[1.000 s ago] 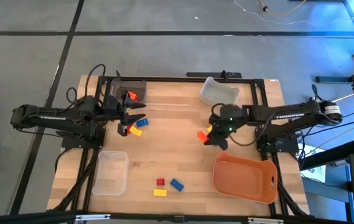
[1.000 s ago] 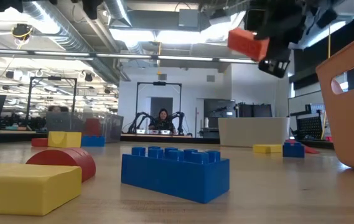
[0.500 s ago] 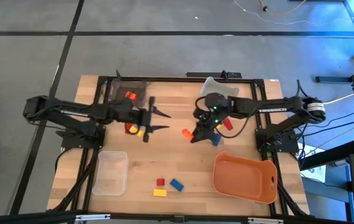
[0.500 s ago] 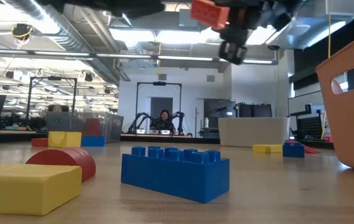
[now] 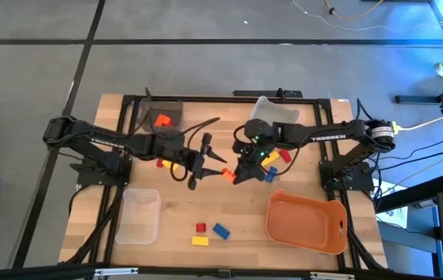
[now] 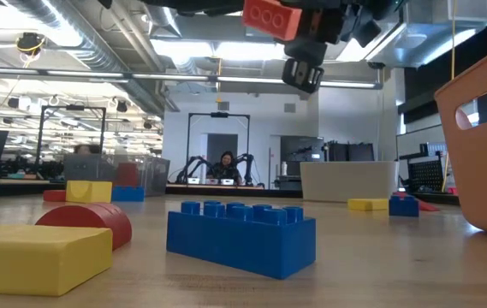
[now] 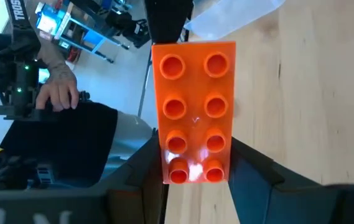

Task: Sort & place blocks by color
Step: Put the orange gamepiece into the black bin

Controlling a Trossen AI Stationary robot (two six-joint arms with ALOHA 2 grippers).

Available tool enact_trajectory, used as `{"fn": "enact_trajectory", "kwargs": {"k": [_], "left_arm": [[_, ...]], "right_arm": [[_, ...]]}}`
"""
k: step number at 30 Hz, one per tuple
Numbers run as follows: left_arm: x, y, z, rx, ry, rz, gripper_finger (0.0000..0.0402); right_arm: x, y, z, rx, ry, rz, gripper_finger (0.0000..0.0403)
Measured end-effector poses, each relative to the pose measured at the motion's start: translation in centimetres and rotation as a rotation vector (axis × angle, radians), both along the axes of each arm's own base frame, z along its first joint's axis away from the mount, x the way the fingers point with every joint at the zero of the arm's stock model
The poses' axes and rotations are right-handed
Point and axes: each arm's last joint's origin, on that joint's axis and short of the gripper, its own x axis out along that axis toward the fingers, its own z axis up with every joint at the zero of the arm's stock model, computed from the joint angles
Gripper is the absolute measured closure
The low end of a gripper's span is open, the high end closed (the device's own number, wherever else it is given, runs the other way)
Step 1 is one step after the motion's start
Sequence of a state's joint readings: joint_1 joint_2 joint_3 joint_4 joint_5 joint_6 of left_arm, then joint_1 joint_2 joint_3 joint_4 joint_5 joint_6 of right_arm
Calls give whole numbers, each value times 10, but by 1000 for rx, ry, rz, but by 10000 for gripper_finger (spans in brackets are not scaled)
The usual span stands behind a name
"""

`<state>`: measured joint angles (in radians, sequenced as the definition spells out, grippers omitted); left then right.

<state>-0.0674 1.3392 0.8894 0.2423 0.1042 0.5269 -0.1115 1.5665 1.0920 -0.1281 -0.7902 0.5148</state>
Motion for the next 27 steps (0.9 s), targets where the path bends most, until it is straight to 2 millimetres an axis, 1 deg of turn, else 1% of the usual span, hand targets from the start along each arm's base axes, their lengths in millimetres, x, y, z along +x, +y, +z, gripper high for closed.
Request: {"fn": "enact_trajectory", "kwargs": {"k": [6, 9, 12, 17, 22, 27], "left_arm": [[-3, -7, -1, 1, 21, -43, 227], [-4, -10, -4, 8, 59, -50, 227], [-4, -12, -4, 18, 57, -50, 227], [-2, -10, -6, 64, 52, 26, 227], [-1, -10, -2, 50, 2, 16, 227], [2, -10, -6, 52, 19, 17, 227]], "right_arm": [[-1, 4, 0, 2, 17, 7, 262], [-1, 4, 0, 8, 20, 10, 262], [-1, 4, 0, 22, 22, 8, 262], [-1, 7, -1, 16, 37, -4, 262], [1, 10, 1, 2, 21, -22, 262], [1, 9, 1, 7, 23, -35, 262]]}}
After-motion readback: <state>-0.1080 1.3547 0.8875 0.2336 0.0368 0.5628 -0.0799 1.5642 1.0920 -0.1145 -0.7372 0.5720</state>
